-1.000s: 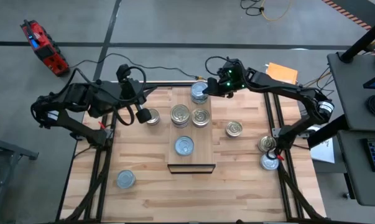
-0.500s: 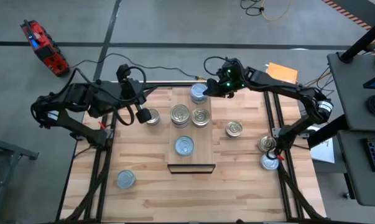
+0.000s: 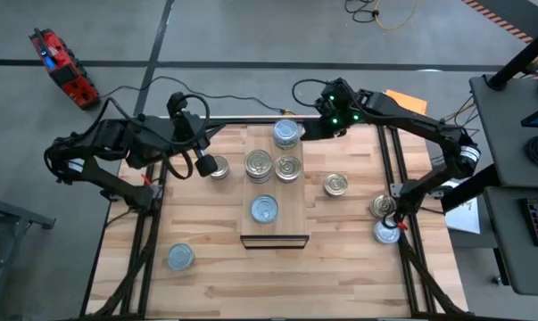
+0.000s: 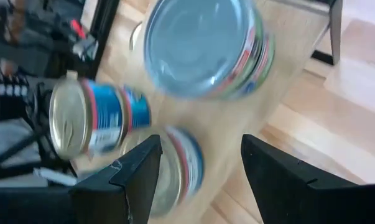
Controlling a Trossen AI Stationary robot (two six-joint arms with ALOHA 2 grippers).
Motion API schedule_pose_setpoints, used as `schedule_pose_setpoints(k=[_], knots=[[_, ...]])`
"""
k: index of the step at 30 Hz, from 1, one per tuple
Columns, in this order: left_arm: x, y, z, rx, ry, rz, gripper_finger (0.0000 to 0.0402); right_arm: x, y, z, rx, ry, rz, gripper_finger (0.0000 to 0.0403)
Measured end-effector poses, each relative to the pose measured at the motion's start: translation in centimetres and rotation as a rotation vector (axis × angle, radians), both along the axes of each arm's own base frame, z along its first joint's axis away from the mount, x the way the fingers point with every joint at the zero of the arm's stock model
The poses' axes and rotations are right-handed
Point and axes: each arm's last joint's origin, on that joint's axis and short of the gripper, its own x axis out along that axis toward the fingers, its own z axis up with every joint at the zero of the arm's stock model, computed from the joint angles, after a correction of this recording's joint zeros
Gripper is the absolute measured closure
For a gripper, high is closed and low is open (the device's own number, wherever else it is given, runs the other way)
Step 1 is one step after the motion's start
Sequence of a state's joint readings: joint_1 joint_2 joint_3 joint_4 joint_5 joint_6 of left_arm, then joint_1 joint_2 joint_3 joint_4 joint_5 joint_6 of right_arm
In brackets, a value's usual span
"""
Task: Stack canned seafood by type on shelf
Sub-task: Stack the blue-pink tuna can on top of the blue-pink tuna can on the shelf aligned with the other blue-pink tuna can
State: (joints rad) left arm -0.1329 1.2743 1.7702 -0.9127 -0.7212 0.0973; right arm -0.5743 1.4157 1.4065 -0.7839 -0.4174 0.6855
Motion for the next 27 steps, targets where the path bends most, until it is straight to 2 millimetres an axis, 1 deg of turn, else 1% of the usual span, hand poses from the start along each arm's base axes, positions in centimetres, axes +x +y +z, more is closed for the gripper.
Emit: schedule_pose_setpoints(k=[6, 10, 14, 18, 21, 27], knots=[[0.4, -0.1, -0.2, -0.031, -0.01, 0.004, 0.0401, -1.5, 2.6, 1.6, -0.049, 0.004, 0.075, 0.0188], [1.3, -0.2, -0.7, -0.06, -0.002, -0.011, 0.0401, -2.7, 4.7, 2.2, -0.092, 0.027, 0.081, 0.0188], [2.0, -0.4, -1.0, -0.081, 0.0, -0.003, 0.0401, -4.0, 7.1, 2.7, -0.125, 0.081, 0.049, 0.0188], [2.4, -0.5, -1.3, -0.122, -0.007, -0.015, 0.0401, -4.7, 8.9, 2.4, -0.148, 0.136, 0.038, 0.0188], [2.7, -0.6, -1.4, -0.182, -0.028, -0.029, 0.0401, -5.1, 10.1, 2.1, -0.141, 0.147, 0.068, 0.0188], [2.7, -0.9, -1.5, -0.319, -0.071, -0.066, 0.0401, -4.9, 12.4, 1.5, -0.178, 0.173, 0.11, 0.0188]])
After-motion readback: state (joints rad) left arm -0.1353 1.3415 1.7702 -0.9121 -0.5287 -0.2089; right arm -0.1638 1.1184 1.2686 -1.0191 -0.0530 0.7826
